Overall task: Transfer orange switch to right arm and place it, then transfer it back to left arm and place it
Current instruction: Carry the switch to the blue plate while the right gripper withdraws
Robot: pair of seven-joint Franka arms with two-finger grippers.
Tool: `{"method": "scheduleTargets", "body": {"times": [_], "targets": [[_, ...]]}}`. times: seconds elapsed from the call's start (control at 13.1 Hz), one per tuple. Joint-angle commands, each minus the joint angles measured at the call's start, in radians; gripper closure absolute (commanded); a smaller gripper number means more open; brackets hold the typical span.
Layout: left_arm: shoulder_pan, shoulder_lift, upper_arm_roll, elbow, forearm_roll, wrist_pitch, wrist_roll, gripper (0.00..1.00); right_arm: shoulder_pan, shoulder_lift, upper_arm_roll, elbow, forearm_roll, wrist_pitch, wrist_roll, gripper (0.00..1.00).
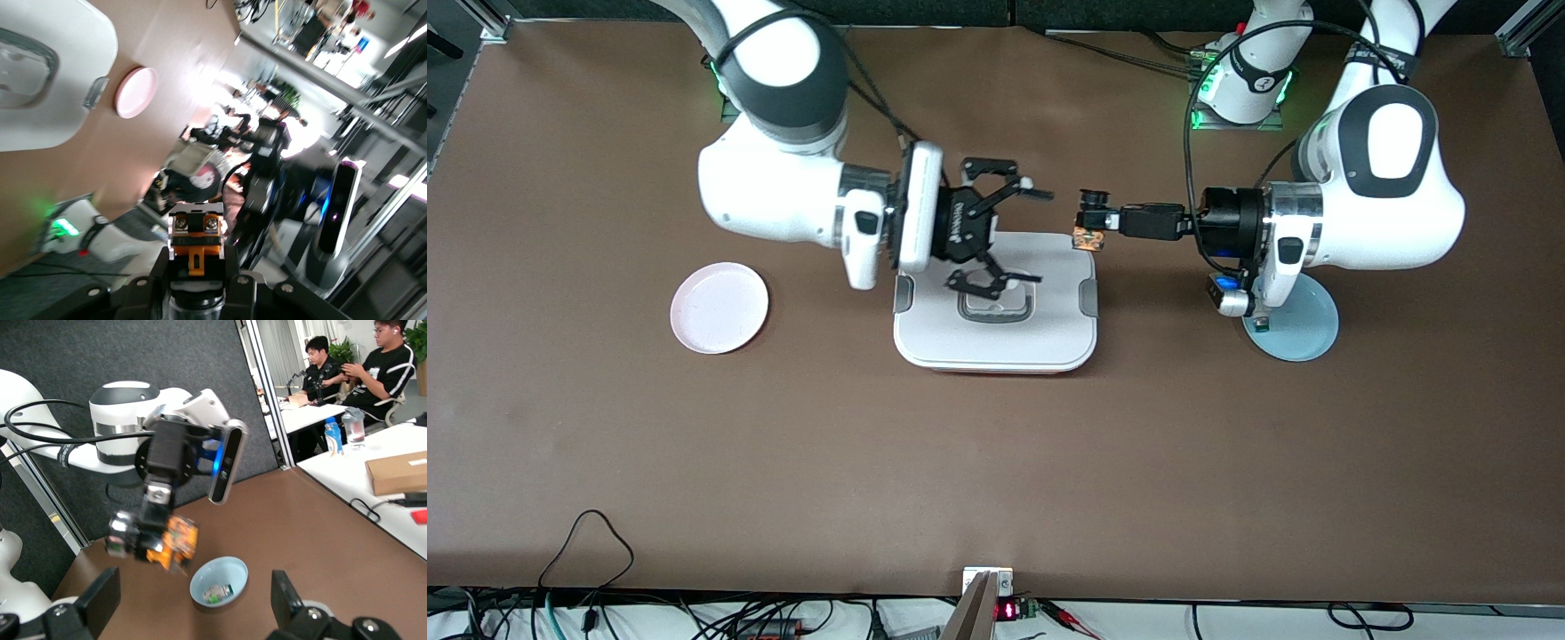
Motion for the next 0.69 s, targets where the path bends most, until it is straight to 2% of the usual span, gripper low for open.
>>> {"method": "scheduleTargets", "body": {"times": [0.0, 0.15, 0.3, 0.46, 0.61], "targets": [[0.046, 0.009, -0.005, 0.011, 0.14, -0.097, 0.115, 0.94, -0.142, -0.074, 0.007, -0.1, -0.064, -0.151, -0.01, 0.0], [0.087, 0.02, -0.006, 0.015, 0.292, -0.173, 0.218, 0.94, -0.24, -0.074, 0.004, -0.102, -0.166, -0.255, 0.001, 0.0], [0.136, 0.044, -0.006, 0.053, 0.488, -0.291, 0.366, 0.95, -0.31, -0.073, -0.001, -0.102, -0.223, -0.303, 0.003, 0.0], [0.189, 0.057, -0.006, 0.075, 0.672, -0.374, 0.53, 0.95, -0.317, -0.076, -0.034, -0.102, -0.281, -0.31, 0.065, 0.0], [0.21, 0.058, -0.006, 0.075, 0.803, -0.401, 0.699, 0.94, -0.317, -0.1, -0.038, -0.099, -0.379, -0.31, 0.251, 0.0]]}}
